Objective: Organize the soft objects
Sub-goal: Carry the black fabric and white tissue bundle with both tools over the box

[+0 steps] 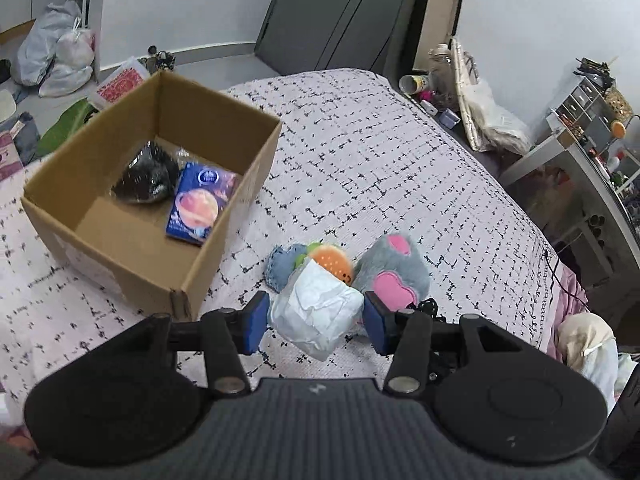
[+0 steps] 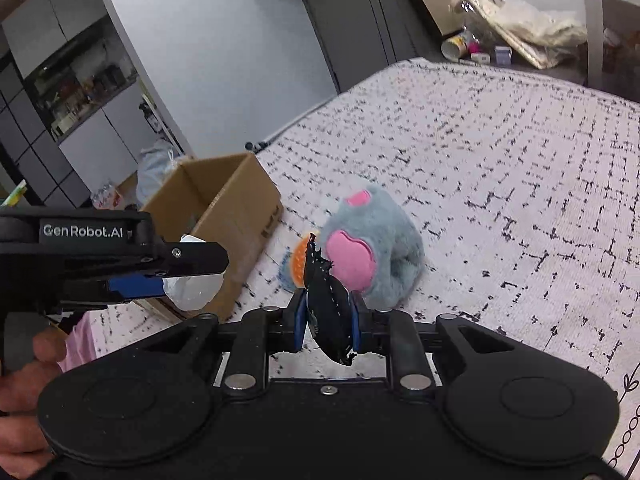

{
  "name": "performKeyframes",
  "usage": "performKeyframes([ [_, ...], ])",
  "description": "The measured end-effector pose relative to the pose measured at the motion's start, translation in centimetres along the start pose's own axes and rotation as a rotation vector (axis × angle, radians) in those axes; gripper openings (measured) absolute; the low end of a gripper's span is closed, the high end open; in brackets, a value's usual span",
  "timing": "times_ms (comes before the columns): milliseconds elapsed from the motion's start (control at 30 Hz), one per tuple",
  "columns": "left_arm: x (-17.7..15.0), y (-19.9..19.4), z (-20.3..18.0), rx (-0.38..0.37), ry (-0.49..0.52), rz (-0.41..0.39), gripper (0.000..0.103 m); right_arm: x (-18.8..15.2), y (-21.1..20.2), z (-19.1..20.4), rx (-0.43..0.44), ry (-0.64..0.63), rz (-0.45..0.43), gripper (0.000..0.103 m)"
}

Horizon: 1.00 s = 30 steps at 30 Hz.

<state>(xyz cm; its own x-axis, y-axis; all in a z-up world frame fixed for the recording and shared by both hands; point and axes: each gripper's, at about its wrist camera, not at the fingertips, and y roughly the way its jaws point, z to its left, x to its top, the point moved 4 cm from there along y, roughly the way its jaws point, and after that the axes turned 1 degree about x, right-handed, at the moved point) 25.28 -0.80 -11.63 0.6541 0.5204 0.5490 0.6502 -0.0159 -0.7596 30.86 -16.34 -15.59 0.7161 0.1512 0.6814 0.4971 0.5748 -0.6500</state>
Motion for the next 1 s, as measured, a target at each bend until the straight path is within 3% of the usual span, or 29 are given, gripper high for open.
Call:
performKeyframes([
  [467,1.4,-2.8,1.6,0.022,0.026,0.006,0.050,1.4,-1.9,1.6,-0.027,0.106,-0.039,0.021],
  [1000,5.0,-4.6,5.3,0.027,0.023,-0.017,0.050,3.6,-1.6,6.0,-0.041,0.092,-0.087,0.021],
])
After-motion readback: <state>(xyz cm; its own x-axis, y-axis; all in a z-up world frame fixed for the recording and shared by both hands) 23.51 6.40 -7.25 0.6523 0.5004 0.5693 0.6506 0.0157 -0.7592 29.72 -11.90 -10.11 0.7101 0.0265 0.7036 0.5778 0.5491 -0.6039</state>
